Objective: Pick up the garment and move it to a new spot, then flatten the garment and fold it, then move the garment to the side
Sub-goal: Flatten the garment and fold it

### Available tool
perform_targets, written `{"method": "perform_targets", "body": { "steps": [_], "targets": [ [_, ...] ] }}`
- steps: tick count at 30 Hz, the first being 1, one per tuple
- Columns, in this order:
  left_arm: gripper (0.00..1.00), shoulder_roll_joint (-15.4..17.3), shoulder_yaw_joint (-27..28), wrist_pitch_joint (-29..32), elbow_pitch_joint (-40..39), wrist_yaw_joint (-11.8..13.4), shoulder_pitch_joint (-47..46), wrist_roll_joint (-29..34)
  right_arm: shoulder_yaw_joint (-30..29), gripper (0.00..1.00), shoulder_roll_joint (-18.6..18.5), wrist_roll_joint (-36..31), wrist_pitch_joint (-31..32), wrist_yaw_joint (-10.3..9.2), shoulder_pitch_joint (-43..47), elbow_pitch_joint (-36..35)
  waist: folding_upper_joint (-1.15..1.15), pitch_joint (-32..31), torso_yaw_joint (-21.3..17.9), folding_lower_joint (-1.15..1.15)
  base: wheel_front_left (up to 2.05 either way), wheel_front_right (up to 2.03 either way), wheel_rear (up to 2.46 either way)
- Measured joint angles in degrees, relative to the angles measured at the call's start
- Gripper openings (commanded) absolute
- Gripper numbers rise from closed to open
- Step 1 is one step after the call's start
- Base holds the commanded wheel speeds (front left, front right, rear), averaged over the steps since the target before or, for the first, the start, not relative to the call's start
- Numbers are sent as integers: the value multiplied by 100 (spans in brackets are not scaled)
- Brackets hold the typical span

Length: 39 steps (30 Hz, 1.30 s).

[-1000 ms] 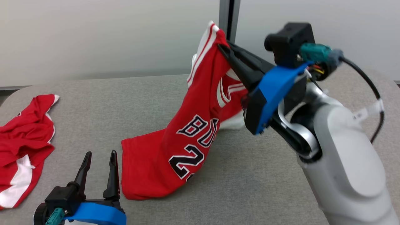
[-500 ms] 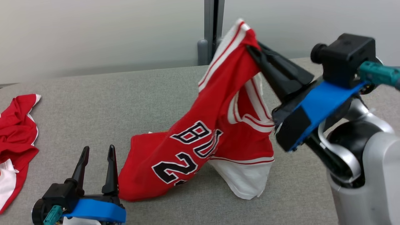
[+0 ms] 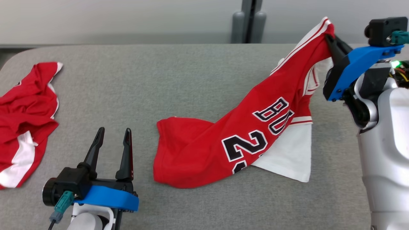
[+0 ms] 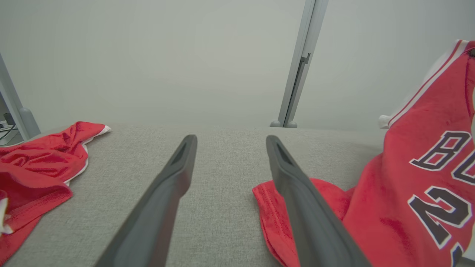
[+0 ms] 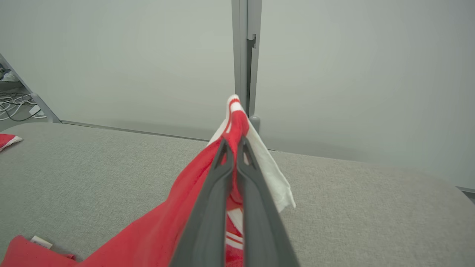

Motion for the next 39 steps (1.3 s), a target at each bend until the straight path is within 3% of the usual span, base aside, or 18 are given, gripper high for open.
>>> {"method": "perform_targets", "body": {
  "steps": [8,9,10,16,23,32,39],
  "targets": [
    [100,-51,-102,-10,119,-104,-225,32,-114,0,-64,-97,-1401,0,-750,1686,0,375,463,0,0,0,0],
    [100,-52,-102,-23,137,-107,-230,32,-70,74,-56,-92,-1581,0,-826,1850,0,405,497,0,0,0,0],
    [100,-54,-100,-24,155,-112,-234,32,-37,100,-40,-65,-1725,0,-875,2013,0,425,519,0,0,0,0],
    [100,-78,-65,-33,235,-100,-243,33,280,100,-35,97,-1629,1,-962,2943,0,313,451,0,0,0,0],
    [100,-30,32,-43,282,-33,-47,22,293,100,-112,36,-1491,0,-462,3109,0,-42,205,-1,0,0,0],
    [100,51,127,-45,236,59,307,-34,309,100,100,264,-1348,0,1187,2024,0,-534,-157,-2,0,0,0],
    [100,123,149,-38,114,107,437,-80,207,100,330,219,-869,0,2265,1045,0,-606,-272,-2,0,0,0]
  ]
}}
